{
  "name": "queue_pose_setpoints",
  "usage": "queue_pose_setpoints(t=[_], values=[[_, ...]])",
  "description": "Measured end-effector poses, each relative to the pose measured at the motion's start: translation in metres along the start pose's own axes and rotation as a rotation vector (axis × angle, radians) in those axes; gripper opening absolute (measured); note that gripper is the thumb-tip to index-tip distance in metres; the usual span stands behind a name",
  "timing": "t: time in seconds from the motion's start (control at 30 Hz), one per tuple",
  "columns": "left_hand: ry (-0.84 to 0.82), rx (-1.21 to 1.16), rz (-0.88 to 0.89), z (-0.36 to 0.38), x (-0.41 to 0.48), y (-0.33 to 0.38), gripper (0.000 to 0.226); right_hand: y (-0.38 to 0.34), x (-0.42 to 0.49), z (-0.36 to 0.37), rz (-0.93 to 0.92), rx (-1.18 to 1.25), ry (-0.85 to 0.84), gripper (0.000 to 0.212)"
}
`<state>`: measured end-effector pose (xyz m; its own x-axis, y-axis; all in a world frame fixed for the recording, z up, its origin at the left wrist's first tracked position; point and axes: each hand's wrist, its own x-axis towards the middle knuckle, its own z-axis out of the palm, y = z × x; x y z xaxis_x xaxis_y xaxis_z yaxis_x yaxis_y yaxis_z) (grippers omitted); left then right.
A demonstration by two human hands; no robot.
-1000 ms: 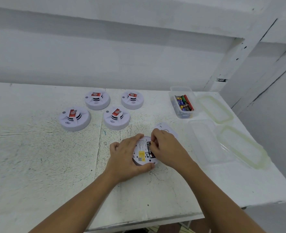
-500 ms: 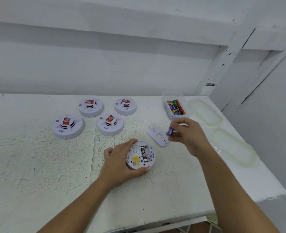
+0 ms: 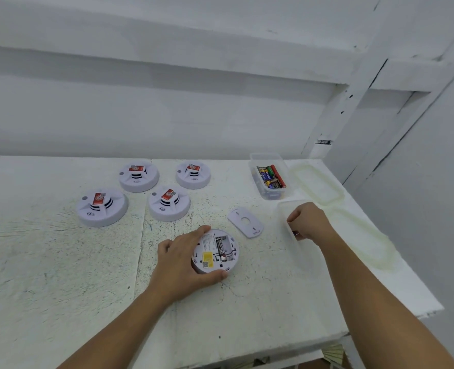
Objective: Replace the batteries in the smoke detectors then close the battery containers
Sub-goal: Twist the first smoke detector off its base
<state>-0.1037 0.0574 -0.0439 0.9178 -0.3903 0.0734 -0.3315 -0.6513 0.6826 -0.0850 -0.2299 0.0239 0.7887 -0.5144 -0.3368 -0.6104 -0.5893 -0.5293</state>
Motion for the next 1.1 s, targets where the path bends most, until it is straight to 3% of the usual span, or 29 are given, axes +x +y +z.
queue_pose_setpoints(t=[0.13, 0.4, 0.63, 0.7, 0.87, 1.1], values=[[0.001, -0.003, 0.003, -0.001, -0.001, 0.001, 0.097, -0.001, 0.0, 0.003, -0.03, 0.034, 0.001, 0.019], [-0.007, -0.016, -0.013, -0.002, -0.002, 0.002, 0.102, 0.004, 0.003, -0.005, 0.013, 0.217, 0.031, 0.012], [-0.005, -0.021, -0.022, -0.003, -0.002, 0.003, 0.101, -0.014, -0.022, -0.015, -0.37, 0.141, 0.343, 0.011], [-0.011, -0.02, -0.03, -0.002, -0.002, 0.002, 0.099, -0.027, -0.04, -0.006, -0.51, 0.114, 0.254, 0.012], [-0.009, -0.014, -0.022, 0.0, -0.001, 0.0, 0.099, -0.037, -0.072, 0.039, -0.746, -0.132, -0.164, 0.014], [-0.002, -0.028, 0.012, 0.001, -0.001, -0.001, 0.098, -0.039, -0.076, 0.062, -1.098, -0.496, -0.247, 0.024]])
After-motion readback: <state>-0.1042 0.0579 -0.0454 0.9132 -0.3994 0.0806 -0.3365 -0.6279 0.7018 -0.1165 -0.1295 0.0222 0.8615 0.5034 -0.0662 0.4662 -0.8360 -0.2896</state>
